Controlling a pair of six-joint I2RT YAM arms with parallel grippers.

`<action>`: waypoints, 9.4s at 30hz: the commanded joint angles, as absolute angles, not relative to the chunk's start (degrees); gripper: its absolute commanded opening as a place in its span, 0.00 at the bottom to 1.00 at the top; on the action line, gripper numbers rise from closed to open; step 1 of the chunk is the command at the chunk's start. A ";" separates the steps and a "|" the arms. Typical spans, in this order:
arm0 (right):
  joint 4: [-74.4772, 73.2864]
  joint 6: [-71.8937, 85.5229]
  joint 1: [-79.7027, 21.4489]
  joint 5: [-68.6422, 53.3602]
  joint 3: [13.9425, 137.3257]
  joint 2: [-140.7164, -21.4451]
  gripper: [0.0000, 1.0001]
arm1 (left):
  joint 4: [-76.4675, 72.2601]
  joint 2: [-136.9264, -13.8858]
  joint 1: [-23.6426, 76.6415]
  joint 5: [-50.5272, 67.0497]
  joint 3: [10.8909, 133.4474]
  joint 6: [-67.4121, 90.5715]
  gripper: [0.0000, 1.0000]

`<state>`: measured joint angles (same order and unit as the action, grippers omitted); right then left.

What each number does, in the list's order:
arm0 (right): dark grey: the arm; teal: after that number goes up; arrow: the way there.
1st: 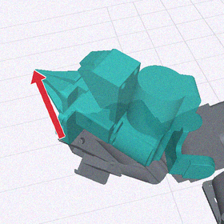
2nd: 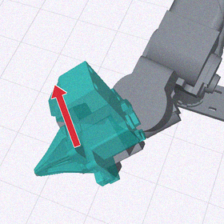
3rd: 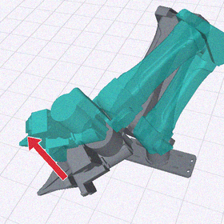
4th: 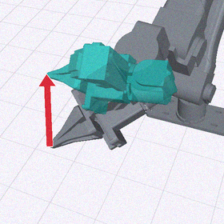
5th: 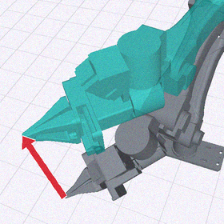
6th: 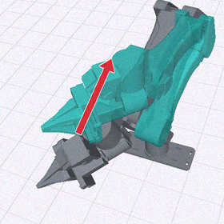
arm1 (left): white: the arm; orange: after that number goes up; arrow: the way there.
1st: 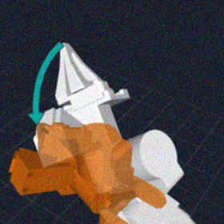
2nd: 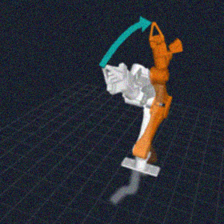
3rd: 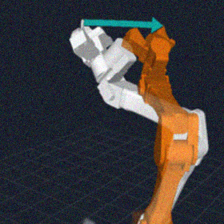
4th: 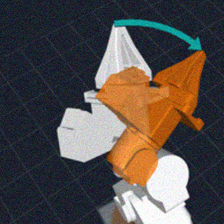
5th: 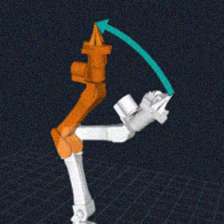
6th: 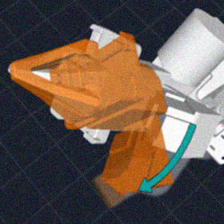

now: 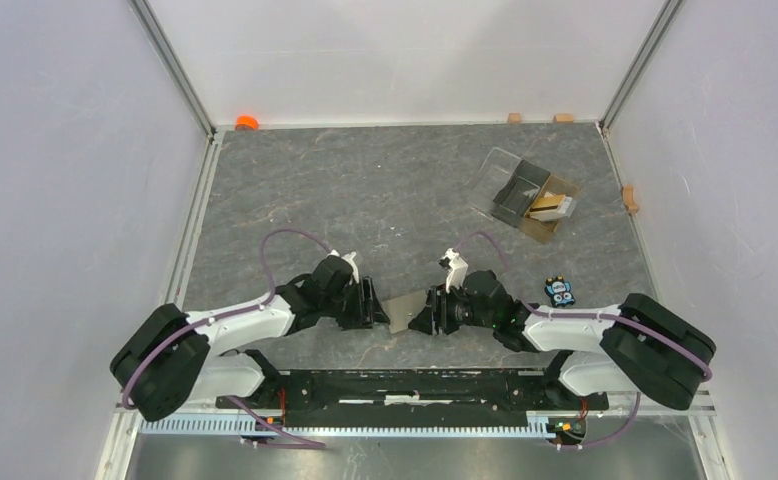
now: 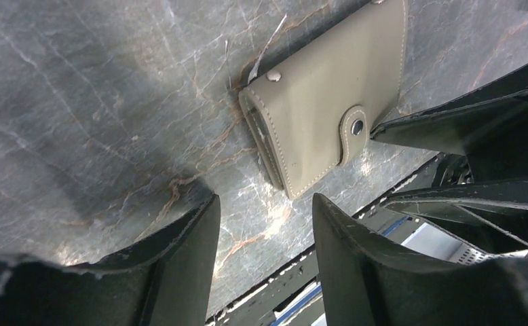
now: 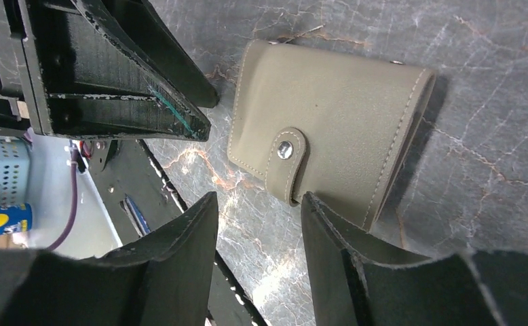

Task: Put the credit cards into the card holder
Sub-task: Open the card holder at the center of the board.

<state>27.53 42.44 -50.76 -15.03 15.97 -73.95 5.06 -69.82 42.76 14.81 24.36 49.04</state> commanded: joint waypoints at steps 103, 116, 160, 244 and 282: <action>4.78 26.13 -29.58 0.45 11.81 -51.48 0.89 | -20.04 -91.93 58.97 3.00 39.07 -12.32 0.92; 7.68 25.83 -25.55 -5.73 10.33 -53.21 0.92 | -19.71 -97.43 62.20 -5.36 42.36 -15.81 0.70; 24.16 45.80 -25.30 -19.49 6.45 -55.92 0.00 | -20.86 -89.19 65.26 -4.52 38.14 -4.60 0.33; 2.93 28.12 -39.36 -19.20 34.86 -61.14 0.51 | 0.26 -87.32 50.32 8.99 41.93 39.38 0.07; -4.90 29.13 -47.11 5.00 34.36 -70.77 0.45 | -3.51 -81.82 48.24 8.03 35.52 42.63 0.25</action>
